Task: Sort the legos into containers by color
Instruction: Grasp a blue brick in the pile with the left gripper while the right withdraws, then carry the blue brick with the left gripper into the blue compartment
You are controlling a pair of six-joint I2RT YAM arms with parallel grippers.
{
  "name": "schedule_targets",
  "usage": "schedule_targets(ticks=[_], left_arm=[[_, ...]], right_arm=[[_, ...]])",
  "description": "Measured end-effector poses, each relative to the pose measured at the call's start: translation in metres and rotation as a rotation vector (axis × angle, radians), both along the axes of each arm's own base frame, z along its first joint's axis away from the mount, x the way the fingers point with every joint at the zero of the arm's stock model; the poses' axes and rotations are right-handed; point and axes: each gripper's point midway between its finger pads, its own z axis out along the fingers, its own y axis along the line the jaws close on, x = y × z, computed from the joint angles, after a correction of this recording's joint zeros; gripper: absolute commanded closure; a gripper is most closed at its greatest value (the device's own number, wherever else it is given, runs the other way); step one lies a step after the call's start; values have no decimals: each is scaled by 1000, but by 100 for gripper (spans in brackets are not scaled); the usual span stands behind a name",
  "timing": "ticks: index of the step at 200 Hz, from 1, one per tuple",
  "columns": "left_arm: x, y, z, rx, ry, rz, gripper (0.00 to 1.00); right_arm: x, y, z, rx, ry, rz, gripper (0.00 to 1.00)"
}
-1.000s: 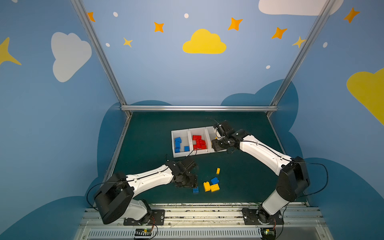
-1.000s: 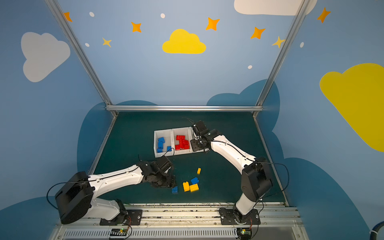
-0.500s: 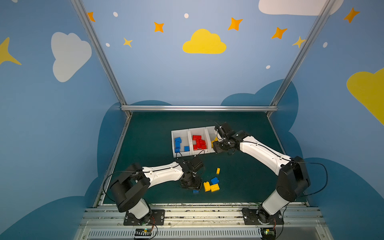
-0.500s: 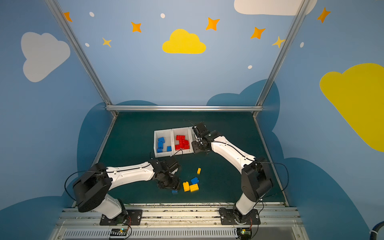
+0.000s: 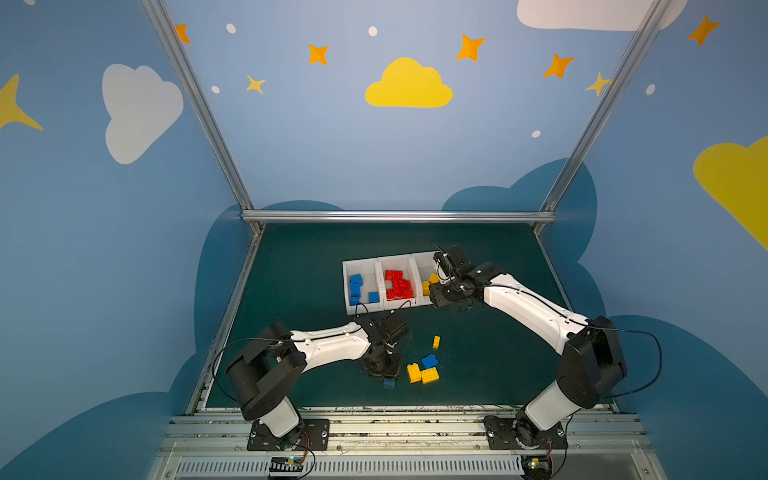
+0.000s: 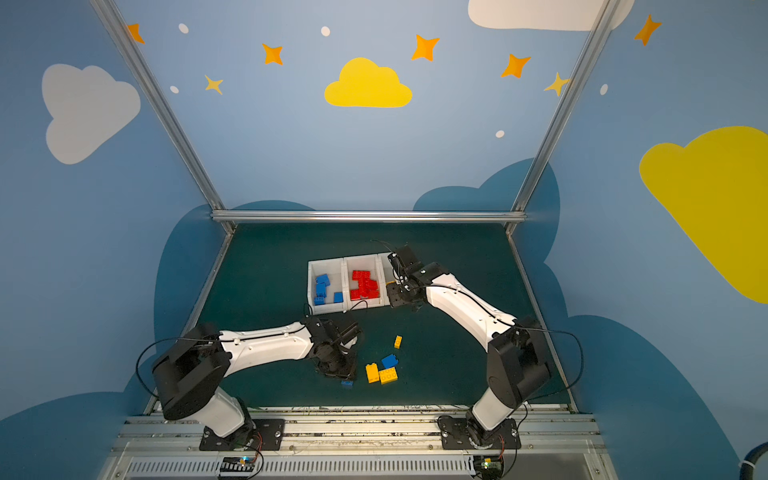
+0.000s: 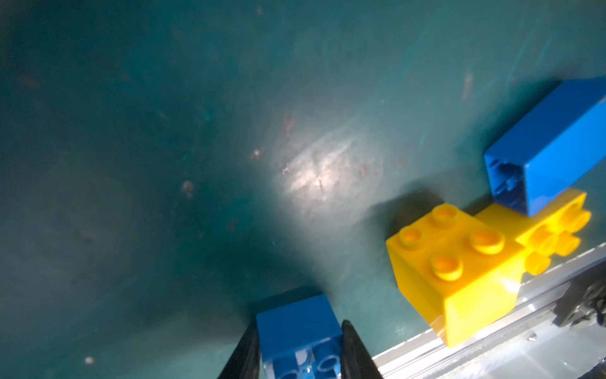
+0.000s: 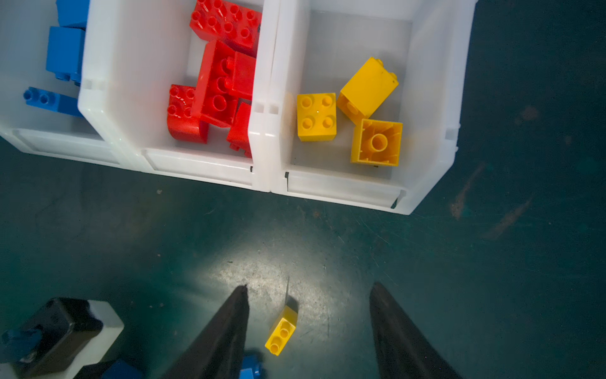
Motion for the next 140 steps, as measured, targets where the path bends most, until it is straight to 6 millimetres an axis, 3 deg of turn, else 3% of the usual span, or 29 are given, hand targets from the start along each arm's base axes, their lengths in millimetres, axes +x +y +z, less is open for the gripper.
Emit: schedule_targets(ticks=[96,140], left_arm=[[3,3,6,-3,-15,6,75],[38,19,32,-63,-85,97,75]], right_arm=[[0,-2,4,8,-7,-9,41],[-2,-4,3,4,-3,-12,42]])
